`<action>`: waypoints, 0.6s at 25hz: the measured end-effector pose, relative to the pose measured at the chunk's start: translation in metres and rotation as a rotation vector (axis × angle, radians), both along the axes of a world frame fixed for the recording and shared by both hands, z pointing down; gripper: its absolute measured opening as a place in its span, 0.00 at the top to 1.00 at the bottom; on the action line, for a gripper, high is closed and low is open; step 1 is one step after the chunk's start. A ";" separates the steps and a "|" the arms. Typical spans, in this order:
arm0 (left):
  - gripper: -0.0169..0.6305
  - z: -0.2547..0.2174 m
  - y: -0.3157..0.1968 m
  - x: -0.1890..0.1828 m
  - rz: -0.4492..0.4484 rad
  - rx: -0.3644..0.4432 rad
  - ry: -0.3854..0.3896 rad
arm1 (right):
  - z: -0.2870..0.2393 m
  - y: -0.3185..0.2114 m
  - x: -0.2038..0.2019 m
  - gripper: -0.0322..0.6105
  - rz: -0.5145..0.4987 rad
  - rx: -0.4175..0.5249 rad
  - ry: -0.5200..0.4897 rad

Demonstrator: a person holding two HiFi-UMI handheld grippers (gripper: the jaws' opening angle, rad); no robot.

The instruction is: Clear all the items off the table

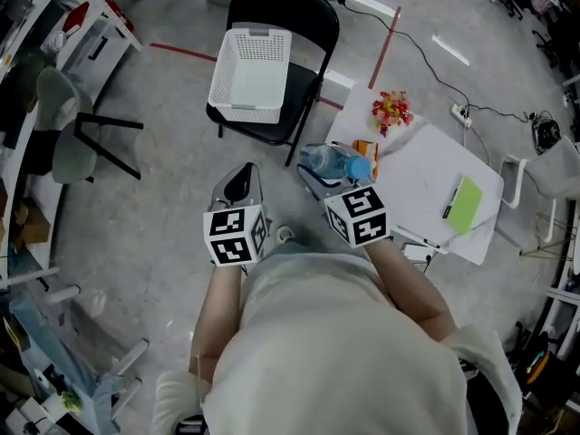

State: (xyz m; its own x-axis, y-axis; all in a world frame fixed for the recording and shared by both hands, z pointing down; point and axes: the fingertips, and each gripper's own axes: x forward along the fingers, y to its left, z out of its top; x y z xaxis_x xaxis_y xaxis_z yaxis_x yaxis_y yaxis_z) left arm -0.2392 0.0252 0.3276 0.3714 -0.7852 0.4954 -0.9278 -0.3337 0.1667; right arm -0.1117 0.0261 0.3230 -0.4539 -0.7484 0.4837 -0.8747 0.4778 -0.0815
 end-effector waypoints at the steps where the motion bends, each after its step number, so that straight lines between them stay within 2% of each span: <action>1: 0.96 0.001 -0.004 -0.005 -0.002 -0.002 0.001 | 0.001 -0.004 -0.005 0.42 0.000 -0.001 0.001; 15: 0.96 0.011 -0.035 -0.036 -0.040 -0.028 0.019 | 0.003 -0.042 -0.033 0.42 -0.009 -0.017 0.004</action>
State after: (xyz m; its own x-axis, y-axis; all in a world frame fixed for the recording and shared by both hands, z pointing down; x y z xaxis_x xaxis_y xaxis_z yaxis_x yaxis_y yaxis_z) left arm -0.2751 -0.0095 0.3385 0.3497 -0.7855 0.5106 -0.9368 -0.2913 0.1936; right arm -0.1450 -0.0158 0.3260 -0.4587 -0.7355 0.4986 -0.8705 0.4846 -0.0860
